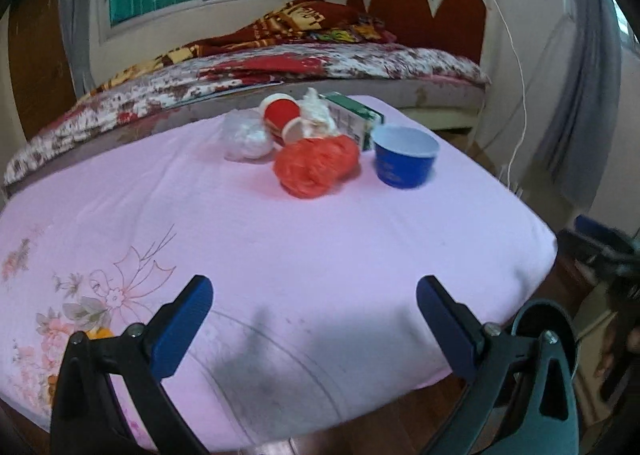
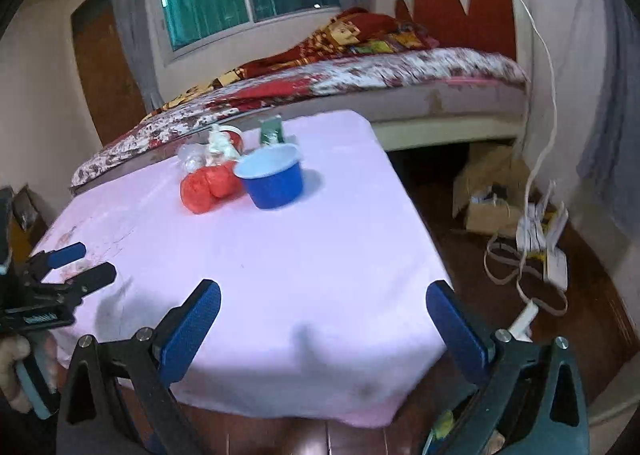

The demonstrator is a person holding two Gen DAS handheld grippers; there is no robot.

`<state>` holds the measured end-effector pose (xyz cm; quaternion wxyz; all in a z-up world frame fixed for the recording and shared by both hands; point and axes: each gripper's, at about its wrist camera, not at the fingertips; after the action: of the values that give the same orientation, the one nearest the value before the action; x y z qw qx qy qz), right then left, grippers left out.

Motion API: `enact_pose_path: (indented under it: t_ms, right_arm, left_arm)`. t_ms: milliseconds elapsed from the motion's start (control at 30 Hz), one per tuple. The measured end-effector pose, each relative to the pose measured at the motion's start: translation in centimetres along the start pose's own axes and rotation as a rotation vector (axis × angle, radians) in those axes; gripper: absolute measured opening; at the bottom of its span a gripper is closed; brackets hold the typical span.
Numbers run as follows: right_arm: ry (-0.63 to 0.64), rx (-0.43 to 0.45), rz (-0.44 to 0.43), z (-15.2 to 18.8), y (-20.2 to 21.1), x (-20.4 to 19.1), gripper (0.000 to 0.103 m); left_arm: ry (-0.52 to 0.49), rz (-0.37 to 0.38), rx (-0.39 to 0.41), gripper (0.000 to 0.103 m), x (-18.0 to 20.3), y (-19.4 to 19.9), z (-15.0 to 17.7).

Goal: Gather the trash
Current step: 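Move both tools back over the table toward the remaining items, then grasp the blue paper cup with the right gripper while the left gripper grasps the red plastic bag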

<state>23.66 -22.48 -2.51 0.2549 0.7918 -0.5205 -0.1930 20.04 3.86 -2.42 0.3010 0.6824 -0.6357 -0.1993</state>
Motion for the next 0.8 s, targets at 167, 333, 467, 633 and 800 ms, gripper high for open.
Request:
enact_pose_path:
  t_ms: [167,333,467,633,800]
  right_arm:
    - [0.103,-0.135,-0.048,-3.2,-5.8,-3.5,0.103]
    - [0.114,-0.133,-0.021,-6.4,-9.8,-4.3,0.103]
    - [0.101,-0.133,-0.012,-8.3,-12.8,-4.6,0.1]
    - [0.108,-0.177,-0.013,-9.6,-16.4,-4.7,0.094]
    - [0.092,-0.189,-0.014,-10.3,-19.0,-4.1,0.086]
  left_arm:
    - [0.028,-0.016,0.01,0.101,-1.7,-2.1,-1.3]
    - [0.004,-0.016,0.015,0.101,-2.0,-4.4,-2.9]
    - [-0.01,-0.034,0.006,0.099,-2.1,-6.0,-3.8]
    - [0.011,-0.039,-0.012,0.098,-3.1,-7.8,-4.6]
    - [0.028,-0.025,-0.029,0.097,-3.5,-8.9,-4.7]
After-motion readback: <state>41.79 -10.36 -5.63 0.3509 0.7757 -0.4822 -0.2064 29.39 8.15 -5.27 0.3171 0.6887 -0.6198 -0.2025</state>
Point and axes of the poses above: each gripper's, at about its wrist camera, not at the fingertips, and y roughly against the way its jaws point, x to its right, z to its underside, and after that the axes turned 6 degrees about y, right-handed
